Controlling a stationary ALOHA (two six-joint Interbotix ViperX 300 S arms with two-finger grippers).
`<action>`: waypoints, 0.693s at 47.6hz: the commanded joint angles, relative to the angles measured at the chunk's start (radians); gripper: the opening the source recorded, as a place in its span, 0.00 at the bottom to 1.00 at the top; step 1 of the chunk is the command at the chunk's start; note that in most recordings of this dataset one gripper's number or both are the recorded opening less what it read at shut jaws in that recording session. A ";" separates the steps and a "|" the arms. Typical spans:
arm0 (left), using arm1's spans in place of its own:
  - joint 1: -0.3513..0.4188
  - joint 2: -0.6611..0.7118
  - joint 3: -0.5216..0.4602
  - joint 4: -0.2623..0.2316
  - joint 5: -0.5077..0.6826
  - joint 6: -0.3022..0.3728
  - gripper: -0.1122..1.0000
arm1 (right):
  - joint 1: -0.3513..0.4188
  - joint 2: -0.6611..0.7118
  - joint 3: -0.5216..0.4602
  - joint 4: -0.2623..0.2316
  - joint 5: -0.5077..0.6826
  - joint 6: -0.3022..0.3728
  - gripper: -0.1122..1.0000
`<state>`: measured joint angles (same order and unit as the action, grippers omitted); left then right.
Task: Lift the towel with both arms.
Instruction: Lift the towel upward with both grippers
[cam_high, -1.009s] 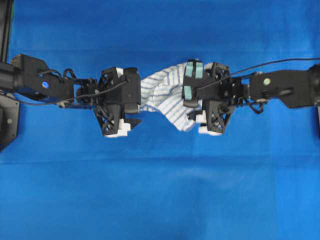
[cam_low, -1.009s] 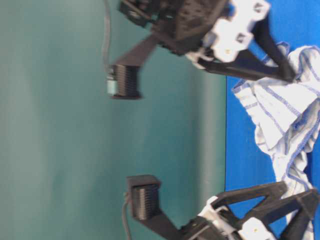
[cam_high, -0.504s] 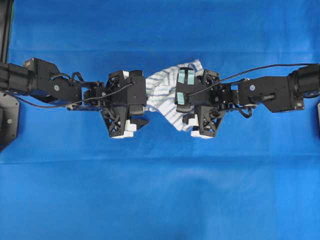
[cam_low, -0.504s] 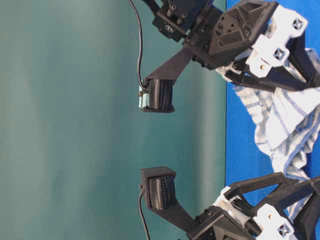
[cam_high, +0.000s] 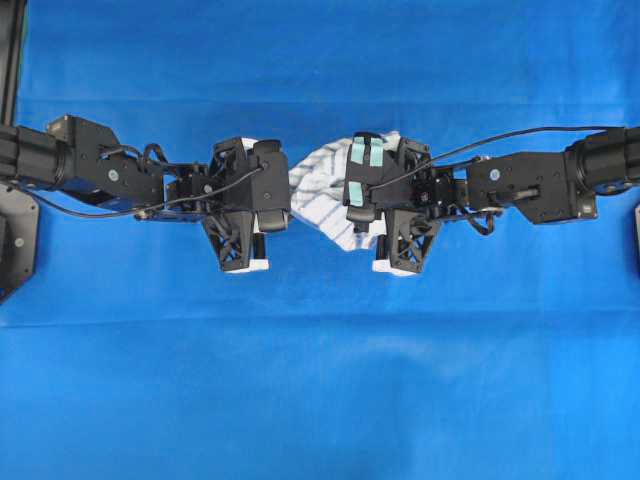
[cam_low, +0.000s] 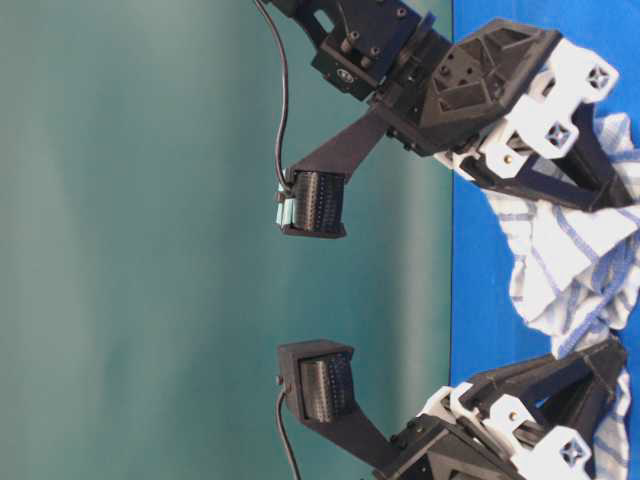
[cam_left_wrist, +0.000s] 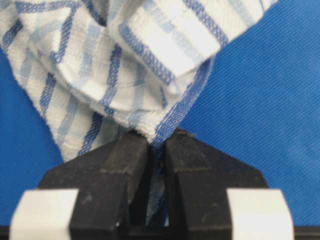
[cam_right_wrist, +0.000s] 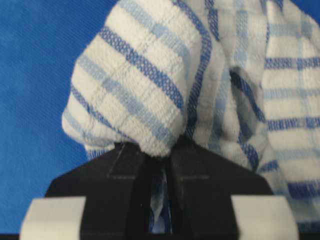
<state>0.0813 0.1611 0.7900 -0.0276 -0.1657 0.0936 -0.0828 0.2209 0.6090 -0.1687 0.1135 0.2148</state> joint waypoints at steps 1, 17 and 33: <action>0.002 -0.051 -0.014 0.000 0.029 0.000 0.13 | -0.008 -0.052 -0.003 0.000 0.031 0.000 0.19; 0.002 -0.316 -0.080 -0.002 0.311 0.002 0.13 | -0.008 -0.307 -0.040 -0.002 0.218 0.000 0.19; 0.008 -0.572 -0.225 0.002 0.515 0.008 0.13 | -0.012 -0.546 -0.163 -0.028 0.419 -0.015 0.19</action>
<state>0.0874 -0.3467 0.6259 -0.0276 0.3145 0.1043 -0.0905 -0.2715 0.4924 -0.1871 0.5001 0.2010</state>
